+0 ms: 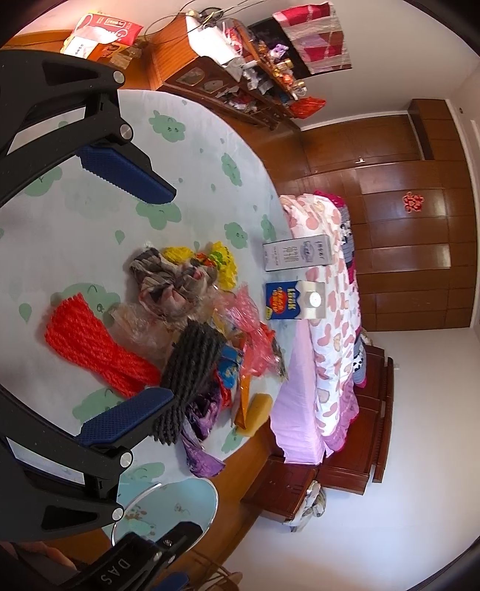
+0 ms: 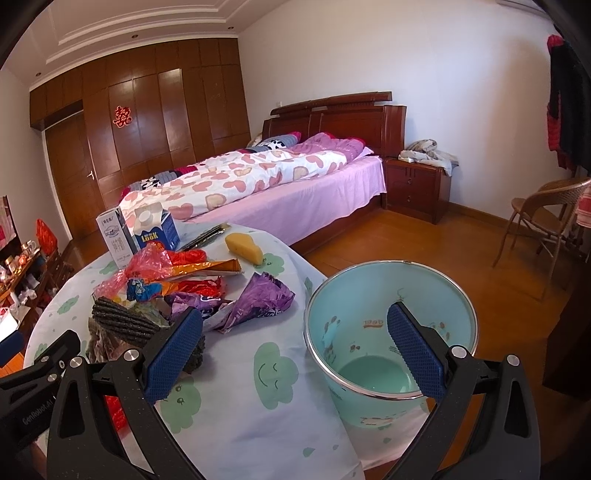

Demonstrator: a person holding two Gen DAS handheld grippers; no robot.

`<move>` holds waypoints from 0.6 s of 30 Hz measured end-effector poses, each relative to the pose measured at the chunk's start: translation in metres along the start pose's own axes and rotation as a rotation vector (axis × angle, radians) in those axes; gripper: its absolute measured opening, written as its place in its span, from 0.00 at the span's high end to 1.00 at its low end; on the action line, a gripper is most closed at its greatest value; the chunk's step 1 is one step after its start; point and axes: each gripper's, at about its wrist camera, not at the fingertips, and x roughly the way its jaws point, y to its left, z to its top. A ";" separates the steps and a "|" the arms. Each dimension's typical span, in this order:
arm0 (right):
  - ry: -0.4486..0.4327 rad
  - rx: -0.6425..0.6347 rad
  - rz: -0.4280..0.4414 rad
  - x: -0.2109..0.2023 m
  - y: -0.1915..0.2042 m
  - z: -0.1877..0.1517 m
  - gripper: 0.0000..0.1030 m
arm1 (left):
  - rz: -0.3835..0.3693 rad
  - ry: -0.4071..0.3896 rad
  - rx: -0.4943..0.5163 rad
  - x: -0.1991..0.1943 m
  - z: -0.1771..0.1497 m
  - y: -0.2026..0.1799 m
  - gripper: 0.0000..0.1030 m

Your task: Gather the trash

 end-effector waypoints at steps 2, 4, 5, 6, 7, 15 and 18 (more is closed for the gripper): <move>0.004 -0.004 0.014 0.002 0.001 -0.001 0.05 | 0.003 0.009 -0.004 0.005 -0.003 0.012 0.06; 0.002 -0.006 0.038 0.003 0.000 -0.001 0.05 | 0.029 0.019 -0.010 0.011 -0.007 0.025 0.06; 0.002 -0.012 0.055 0.004 0.001 -0.002 0.06 | 0.045 0.030 -0.017 0.016 -0.010 0.034 0.06; 0.004 -0.019 0.074 0.005 0.003 -0.003 0.06 | 0.053 0.039 -0.024 0.018 -0.012 0.041 0.06; 0.009 -0.025 0.083 0.006 0.003 -0.003 0.11 | 0.062 0.049 -0.037 0.023 -0.015 0.051 0.06; 0.085 -0.128 0.213 0.026 0.032 -0.009 0.25 | 0.089 0.083 -0.109 0.043 -0.015 0.097 0.06; 0.107 -0.201 0.283 0.037 0.054 -0.005 0.25 | 0.038 0.083 -0.088 0.048 -0.011 0.097 0.06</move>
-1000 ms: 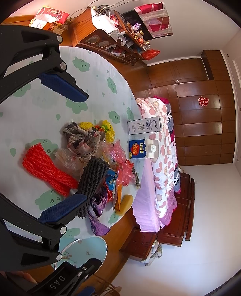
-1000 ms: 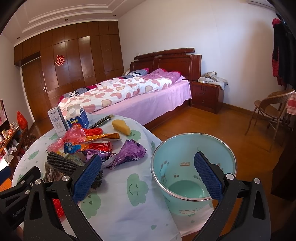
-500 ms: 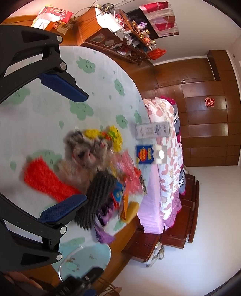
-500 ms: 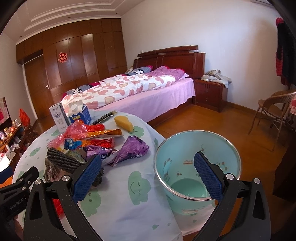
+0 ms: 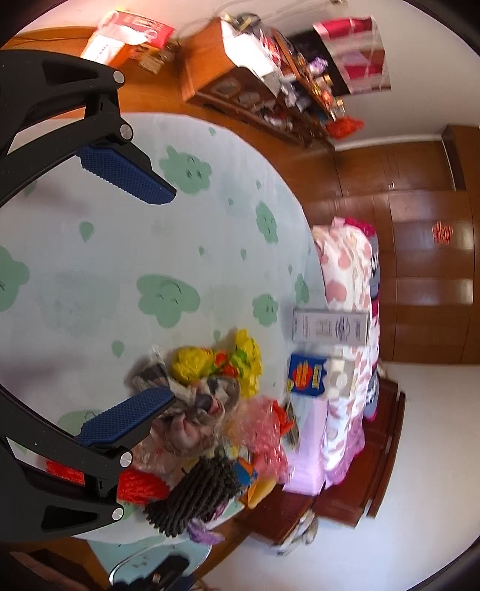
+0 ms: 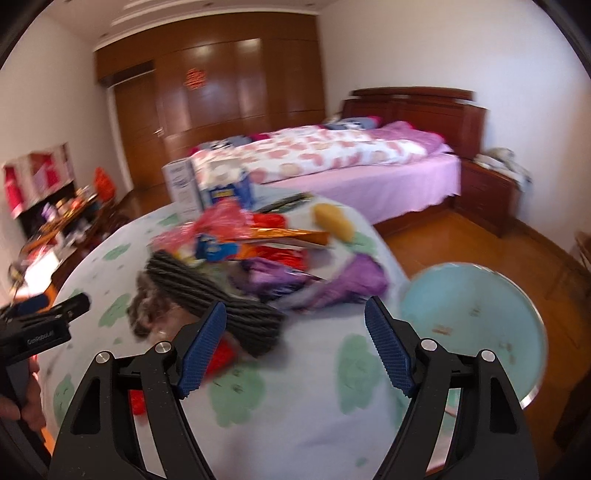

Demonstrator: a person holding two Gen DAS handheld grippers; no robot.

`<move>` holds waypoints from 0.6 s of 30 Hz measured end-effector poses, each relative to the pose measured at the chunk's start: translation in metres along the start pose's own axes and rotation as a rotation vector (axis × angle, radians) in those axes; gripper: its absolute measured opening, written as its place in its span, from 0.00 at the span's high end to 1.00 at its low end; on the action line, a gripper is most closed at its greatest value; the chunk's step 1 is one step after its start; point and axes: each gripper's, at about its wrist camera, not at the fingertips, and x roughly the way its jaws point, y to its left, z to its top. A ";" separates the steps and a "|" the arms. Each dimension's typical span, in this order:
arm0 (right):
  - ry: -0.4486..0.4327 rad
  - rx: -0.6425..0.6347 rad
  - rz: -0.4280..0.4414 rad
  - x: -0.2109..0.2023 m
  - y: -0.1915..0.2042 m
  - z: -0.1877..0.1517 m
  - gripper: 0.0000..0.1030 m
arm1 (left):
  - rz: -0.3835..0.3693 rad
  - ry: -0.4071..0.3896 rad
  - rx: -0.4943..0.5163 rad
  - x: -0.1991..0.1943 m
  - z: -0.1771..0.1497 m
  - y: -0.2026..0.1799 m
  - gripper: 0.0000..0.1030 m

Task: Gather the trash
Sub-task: 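Grasp the black mesh sleeve with the right tool while the left tool grasps the red mesh sleeve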

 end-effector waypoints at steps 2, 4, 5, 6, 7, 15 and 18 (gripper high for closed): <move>0.021 -0.051 0.019 0.013 0.011 0.005 0.25 | -0.031 0.010 0.017 0.005 0.002 -0.005 0.07; 0.051 -0.093 0.040 0.027 0.020 0.009 0.25 | -0.057 0.022 0.024 0.009 0.002 -0.007 0.11; 0.070 -0.108 0.062 0.034 0.024 0.011 0.25 | -0.068 0.028 0.029 0.010 0.000 -0.009 0.13; 0.083 -0.119 0.077 0.039 0.027 0.012 0.25 | -0.083 0.033 0.033 0.011 -0.001 -0.011 0.15; 0.096 -0.135 0.089 0.045 0.031 0.013 0.26 | -0.101 0.035 0.037 0.012 -0.002 -0.012 0.15; 0.164 -0.144 0.170 0.055 0.028 0.009 0.74 | -0.223 0.019 0.092 0.000 -0.005 -0.031 0.16; 0.132 -0.121 0.189 0.038 0.021 0.010 0.77 | -0.284 0.025 0.120 -0.005 -0.009 -0.044 0.17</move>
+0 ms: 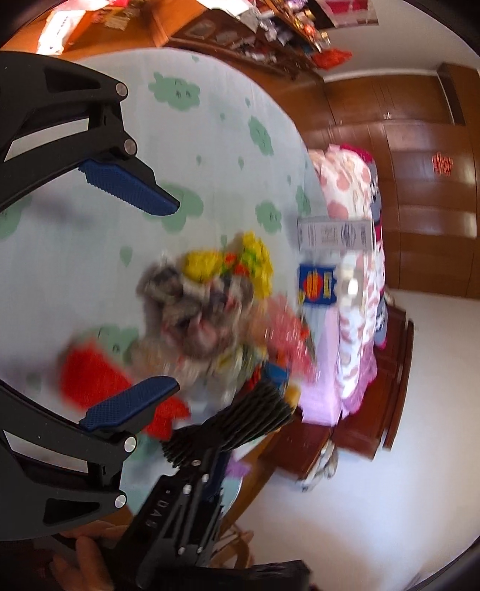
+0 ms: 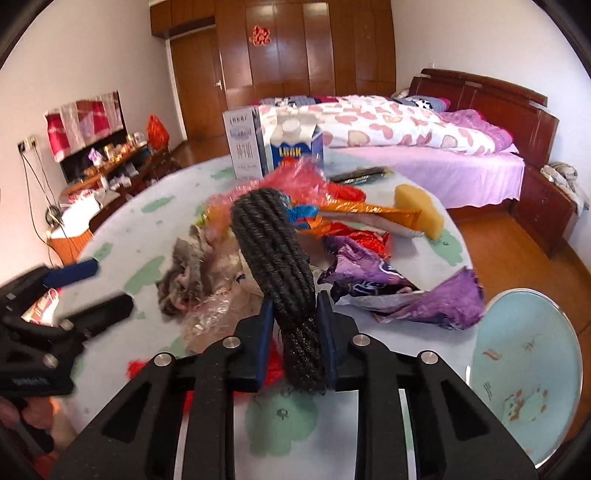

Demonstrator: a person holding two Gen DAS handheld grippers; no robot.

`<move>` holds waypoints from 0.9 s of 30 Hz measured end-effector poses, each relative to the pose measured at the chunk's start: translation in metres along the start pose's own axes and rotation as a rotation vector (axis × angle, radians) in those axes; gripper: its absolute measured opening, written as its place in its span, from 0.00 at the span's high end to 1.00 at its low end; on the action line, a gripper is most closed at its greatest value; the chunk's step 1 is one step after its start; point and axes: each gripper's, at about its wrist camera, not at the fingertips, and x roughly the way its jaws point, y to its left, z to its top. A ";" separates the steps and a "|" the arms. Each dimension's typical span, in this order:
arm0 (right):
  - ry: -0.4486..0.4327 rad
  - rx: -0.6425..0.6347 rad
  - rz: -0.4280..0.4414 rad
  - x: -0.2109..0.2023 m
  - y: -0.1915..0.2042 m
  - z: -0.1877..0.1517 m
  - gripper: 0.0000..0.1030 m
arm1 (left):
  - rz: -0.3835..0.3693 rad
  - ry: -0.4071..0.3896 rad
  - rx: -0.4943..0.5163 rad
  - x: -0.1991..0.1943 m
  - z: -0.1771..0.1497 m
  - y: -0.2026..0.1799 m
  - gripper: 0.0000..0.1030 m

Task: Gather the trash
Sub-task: 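Grasp the black mesh sleeve with the right tool while the left tool grasps the red mesh sleeve, then carry both sleeves over the blue bucket and open both tools to drop them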

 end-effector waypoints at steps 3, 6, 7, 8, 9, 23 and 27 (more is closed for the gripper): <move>-0.038 0.014 0.002 -0.023 -0.004 -0.003 0.78 | -0.044 0.017 0.027 0.000 -0.005 -0.017 0.18; -0.076 0.046 -0.023 -0.047 -0.013 -0.010 0.78 | -0.077 0.044 0.070 0.002 -0.011 -0.036 0.23; -0.086 0.053 -0.031 -0.051 -0.014 -0.012 0.78 | -0.059 0.051 0.109 0.006 -0.014 -0.047 0.24; -0.097 0.070 -0.038 -0.060 -0.020 -0.016 0.78 | -0.040 0.060 0.133 0.010 -0.016 -0.050 0.27; -0.103 0.082 -0.040 -0.065 -0.022 -0.019 0.78 | -0.027 0.069 0.151 0.013 -0.019 -0.054 0.30; -0.174 0.225 -0.144 -0.094 -0.067 -0.027 0.78 | -0.045 0.070 0.153 0.012 -0.029 -0.055 0.81; -0.174 0.283 -0.214 -0.098 -0.091 -0.033 0.78 | -0.083 0.044 0.169 -0.006 -0.026 -0.058 0.81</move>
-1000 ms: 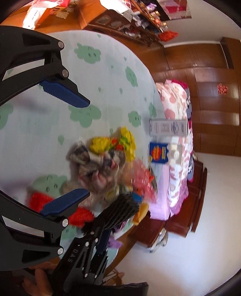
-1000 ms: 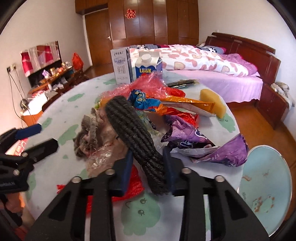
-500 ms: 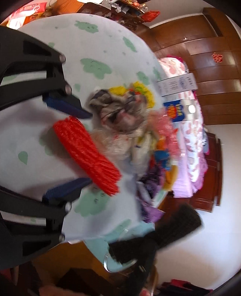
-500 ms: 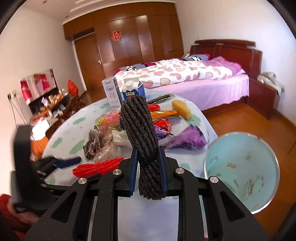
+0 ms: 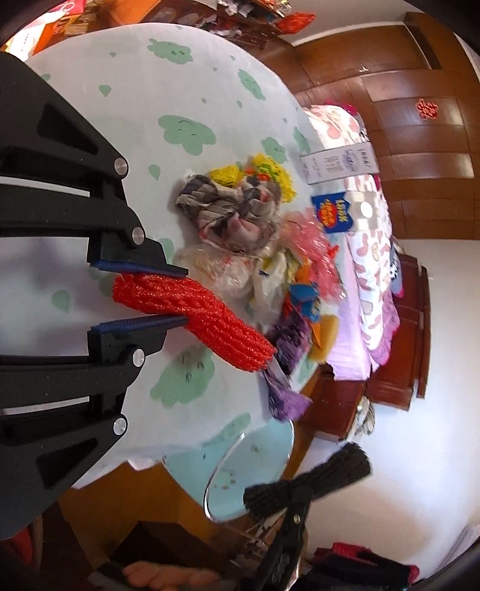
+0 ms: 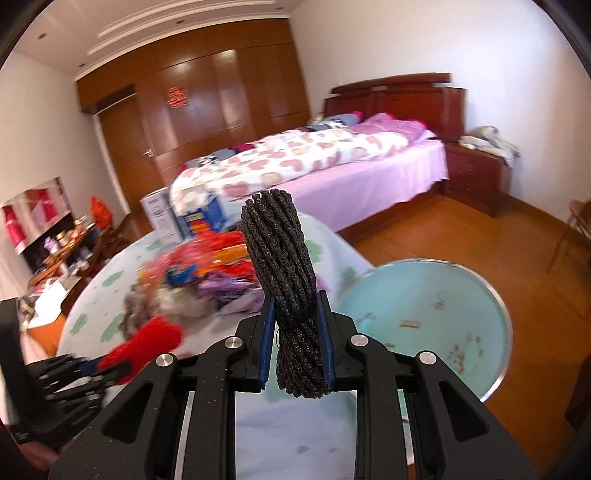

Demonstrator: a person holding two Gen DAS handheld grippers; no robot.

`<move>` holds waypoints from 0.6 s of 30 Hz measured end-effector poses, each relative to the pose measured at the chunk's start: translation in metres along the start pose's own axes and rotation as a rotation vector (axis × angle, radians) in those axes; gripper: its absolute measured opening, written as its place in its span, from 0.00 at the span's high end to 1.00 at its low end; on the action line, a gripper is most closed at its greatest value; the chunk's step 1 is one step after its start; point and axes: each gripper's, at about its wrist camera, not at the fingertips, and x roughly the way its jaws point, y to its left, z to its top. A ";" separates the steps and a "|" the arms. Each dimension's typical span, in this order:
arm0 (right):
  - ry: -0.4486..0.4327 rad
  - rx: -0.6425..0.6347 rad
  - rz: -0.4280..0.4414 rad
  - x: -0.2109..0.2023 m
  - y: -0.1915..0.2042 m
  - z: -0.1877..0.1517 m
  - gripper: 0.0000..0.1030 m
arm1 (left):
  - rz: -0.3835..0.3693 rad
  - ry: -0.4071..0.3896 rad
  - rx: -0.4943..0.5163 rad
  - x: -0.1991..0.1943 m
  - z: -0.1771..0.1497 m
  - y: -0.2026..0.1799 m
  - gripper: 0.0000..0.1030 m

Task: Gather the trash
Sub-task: 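Carry both sleeves over the blue bucket and open both tools to drop them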

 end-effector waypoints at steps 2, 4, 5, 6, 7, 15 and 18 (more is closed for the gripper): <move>-0.001 0.016 -0.034 0.000 -0.008 0.000 0.78 | -0.013 -0.016 0.008 -0.011 0.000 -0.002 0.81; 0.002 0.040 -0.058 0.001 -0.018 -0.001 0.78 | -0.024 -0.028 0.006 -0.018 0.001 -0.001 0.81; 0.000 0.053 -0.073 0.001 -0.023 -0.001 0.78 | -0.029 -0.036 0.002 -0.022 0.002 -0.002 0.81; -0.003 0.057 -0.084 0.001 -0.025 -0.001 0.78 | -0.032 -0.044 0.002 -0.025 0.004 -0.003 0.81; -0.005 0.060 -0.095 0.001 -0.028 -0.001 0.78 | -0.035 -0.055 0.006 -0.028 0.008 -0.005 0.81; 0.038 0.126 -0.213 0.009 -0.059 -0.004 0.77 | -0.102 -0.102 0.047 -0.017 0.046 -0.046 0.81; 0.046 0.134 -0.245 0.011 -0.069 -0.007 0.77 | -0.126 -0.104 0.068 -0.001 0.058 -0.066 0.81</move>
